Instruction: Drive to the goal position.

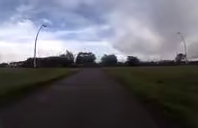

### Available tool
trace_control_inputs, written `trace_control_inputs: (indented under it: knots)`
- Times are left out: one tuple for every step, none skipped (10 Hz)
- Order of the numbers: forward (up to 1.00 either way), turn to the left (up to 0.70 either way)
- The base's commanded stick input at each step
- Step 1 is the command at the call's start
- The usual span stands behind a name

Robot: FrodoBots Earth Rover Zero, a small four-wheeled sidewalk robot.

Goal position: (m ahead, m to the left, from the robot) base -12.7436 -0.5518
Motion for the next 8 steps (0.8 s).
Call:
trace_control_inputs:
  knots:
    - [1.0, 0.0]
    - [1.0, 0.0]
    - [1.0, 0.0]
    - [1.0, 0.0]
    - [1.0, 0.0]
    - [1.0, 0.0]
    - [1.0, 0.0]
    - [1.0, 0.0]
